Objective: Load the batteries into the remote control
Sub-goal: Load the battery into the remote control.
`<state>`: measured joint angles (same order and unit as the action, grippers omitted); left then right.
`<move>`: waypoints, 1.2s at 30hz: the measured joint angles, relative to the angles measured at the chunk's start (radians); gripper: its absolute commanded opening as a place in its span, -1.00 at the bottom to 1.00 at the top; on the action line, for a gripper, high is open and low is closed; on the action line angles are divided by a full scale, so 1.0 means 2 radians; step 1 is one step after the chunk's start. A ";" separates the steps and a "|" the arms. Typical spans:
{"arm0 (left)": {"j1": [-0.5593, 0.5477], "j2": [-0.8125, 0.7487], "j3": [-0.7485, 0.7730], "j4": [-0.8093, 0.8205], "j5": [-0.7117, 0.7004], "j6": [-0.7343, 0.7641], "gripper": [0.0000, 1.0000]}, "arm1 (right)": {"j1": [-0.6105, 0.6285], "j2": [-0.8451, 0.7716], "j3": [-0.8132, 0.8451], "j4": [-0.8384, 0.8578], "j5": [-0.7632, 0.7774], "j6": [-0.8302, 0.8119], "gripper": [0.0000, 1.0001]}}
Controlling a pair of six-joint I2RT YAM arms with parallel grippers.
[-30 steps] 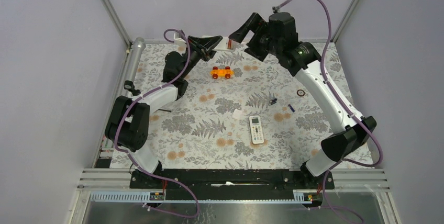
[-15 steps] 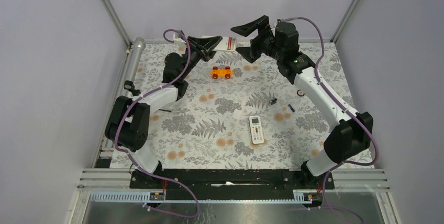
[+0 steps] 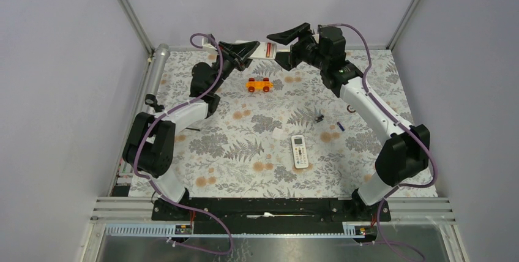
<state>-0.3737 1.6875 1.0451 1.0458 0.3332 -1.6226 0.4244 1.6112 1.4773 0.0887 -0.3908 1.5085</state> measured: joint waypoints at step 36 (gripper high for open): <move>-0.006 0.000 0.000 0.035 -0.002 0.002 -1.00 | 0.000 0.005 -0.036 0.076 -0.024 0.045 -0.21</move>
<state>-0.3847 1.6871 1.0447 1.1164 0.3286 -1.6188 0.4244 1.6203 1.4044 0.2401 -0.4385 1.5990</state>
